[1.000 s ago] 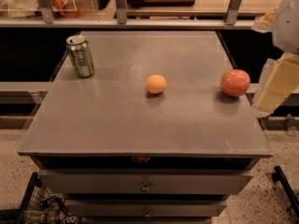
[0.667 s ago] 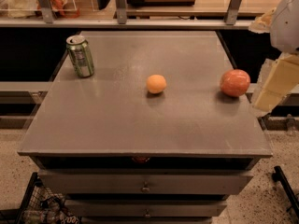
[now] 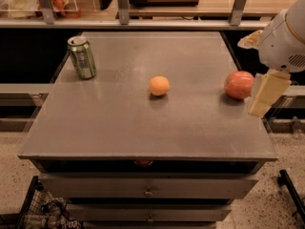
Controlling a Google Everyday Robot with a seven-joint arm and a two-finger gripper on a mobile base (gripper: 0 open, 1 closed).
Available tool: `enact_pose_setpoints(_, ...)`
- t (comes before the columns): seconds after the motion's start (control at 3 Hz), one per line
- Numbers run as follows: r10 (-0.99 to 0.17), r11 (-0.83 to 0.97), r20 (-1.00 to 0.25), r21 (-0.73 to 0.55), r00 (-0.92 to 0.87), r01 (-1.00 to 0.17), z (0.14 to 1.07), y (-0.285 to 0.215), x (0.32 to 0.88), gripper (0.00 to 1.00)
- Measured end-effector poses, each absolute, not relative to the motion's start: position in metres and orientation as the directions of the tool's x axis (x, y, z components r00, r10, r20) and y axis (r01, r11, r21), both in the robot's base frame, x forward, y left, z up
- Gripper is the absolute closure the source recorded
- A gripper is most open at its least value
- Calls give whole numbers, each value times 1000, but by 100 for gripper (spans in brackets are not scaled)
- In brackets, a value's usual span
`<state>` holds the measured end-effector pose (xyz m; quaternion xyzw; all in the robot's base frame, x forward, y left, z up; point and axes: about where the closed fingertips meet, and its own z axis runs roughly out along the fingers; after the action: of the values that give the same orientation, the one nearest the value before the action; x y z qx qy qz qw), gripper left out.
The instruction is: Move apple near green can
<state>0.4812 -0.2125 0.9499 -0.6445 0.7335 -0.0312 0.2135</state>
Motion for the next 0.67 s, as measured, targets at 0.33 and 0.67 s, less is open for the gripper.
enact_pose_setpoints(0.33,-959,166,-272,-323,-76,-932,950,-212,482,0)
enact_pose_setpoints(0.67,-971,113,-236,-357,-28,-927,952,-220,496,0)
